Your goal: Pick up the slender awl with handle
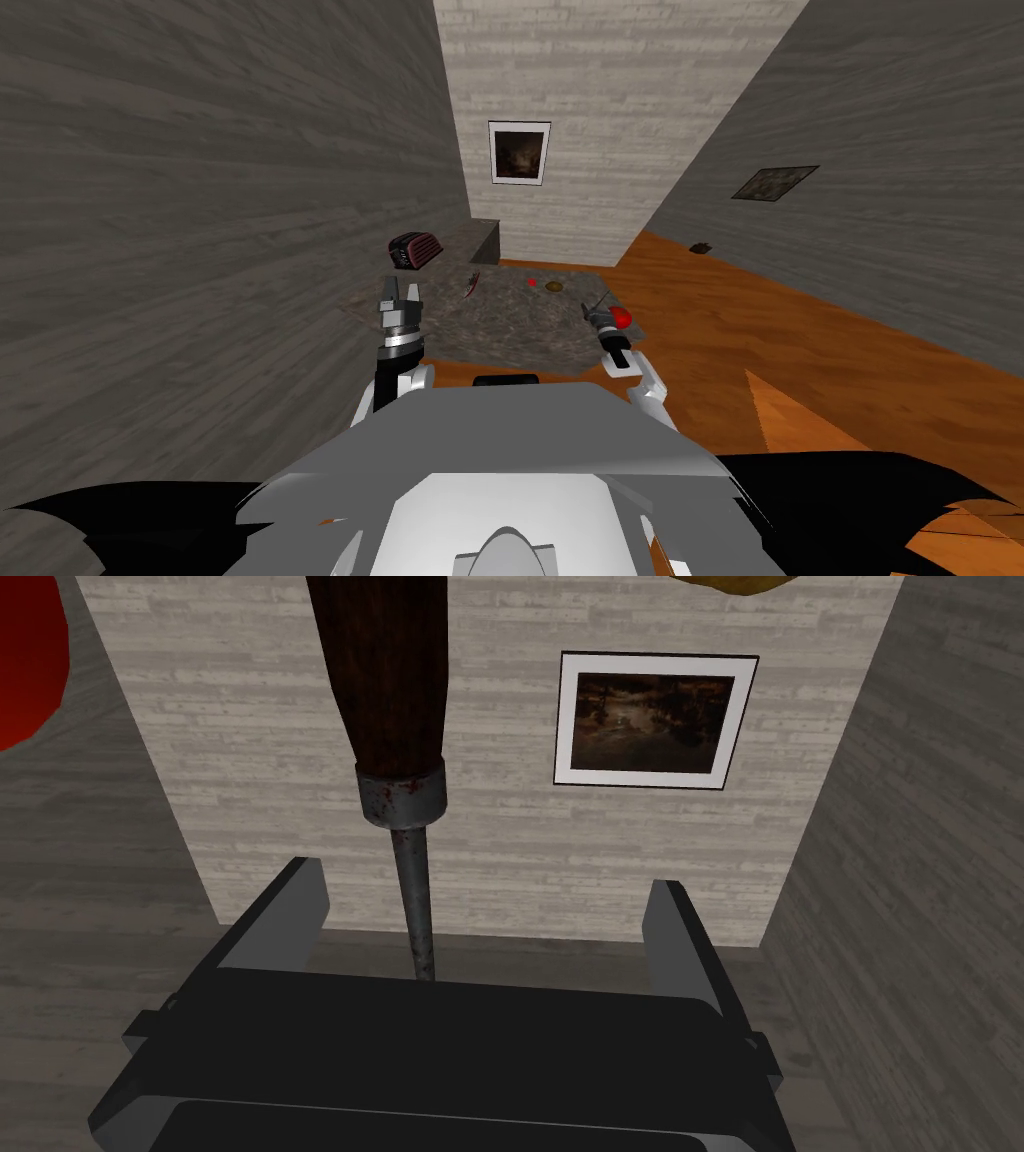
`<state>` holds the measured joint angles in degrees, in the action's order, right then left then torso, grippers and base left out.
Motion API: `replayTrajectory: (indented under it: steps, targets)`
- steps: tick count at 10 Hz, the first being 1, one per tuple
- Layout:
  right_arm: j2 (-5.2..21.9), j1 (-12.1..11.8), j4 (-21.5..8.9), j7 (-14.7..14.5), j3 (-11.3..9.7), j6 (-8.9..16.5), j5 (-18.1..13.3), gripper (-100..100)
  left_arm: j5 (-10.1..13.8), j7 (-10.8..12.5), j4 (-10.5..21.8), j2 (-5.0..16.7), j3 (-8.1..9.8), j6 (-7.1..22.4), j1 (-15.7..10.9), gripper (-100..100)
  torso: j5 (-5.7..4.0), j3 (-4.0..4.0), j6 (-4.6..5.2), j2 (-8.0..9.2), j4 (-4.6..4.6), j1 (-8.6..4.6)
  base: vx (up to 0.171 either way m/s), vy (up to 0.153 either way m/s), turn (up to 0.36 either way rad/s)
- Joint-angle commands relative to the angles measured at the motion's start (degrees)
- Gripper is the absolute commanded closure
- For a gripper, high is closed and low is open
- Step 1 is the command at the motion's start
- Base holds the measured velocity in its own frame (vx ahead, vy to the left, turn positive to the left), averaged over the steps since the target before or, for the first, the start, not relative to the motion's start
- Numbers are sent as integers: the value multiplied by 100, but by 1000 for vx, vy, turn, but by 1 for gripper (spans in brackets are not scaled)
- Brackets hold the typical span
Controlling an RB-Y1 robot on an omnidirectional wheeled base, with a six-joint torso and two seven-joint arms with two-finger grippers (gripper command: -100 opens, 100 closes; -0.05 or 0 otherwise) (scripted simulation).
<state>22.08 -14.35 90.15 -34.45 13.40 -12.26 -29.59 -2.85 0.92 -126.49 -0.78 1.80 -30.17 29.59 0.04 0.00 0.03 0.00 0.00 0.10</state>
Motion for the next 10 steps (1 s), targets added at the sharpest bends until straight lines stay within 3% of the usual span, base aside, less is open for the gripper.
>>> replayTrajectory:
  steps: [1, 2, 3, 5, 6, 7, 9, 10]
  targets:
    - [109, 216, -286, -16, -87, -93, 95, -100, 0, 0, 0, 0, 0, 0, 0, 0, 0, 0, 0, 0, 0, 0, -9, 44, -101]
    - [109, 216, -371, -16, -87, -93, 95, -100, 0, 0, 0, 0, -1, 0, -1, 0, 1, 0, -3, 0, 0, 2, 2, 22, 33]
    - [262, 503, -615, -85, -281, -260, 259, -100, 0, 0, 0, 0, -1, 0, -1, 0, 0, -1, -3, -2, 0, -4, 1, 34, -146]
    - [262, 621, -872, -85, -281, -260, 259, -100, 0, 0, 0, 0, 0, 0, -1, 0, 1, -2, -2, -3, -1, 2, -2, 35, -74]
    - [414, 865, -1070, -155, -476, -428, 423, -100, 0, 0, 0, 0, -1, 0, -1, 0, 0, -1, -3, -1, 0, -2, -10, 38, -204]
    - [414, 994, -1163, -155, -476, -428, 423, -100, 0, 0, 0, 0, 0, 0, 0, 0, 1, 1, 1, 1, 0, 1, -12, 50, -113]
    - [414, 1027, -1372, -155, -476, -428, 423, -100, 0, 0, 0, 0, -1, 0, -1, 0, 1, 0, -4, -1, 0, -2, -4, 13, 26]
    - [566, 1290, -1565, -224, -670, -596, 587, -100, 0, 0, 0, 0, 0, 0, -1, 0, -1, 0, -2, -1, 0, -11, -7, 23, -189]
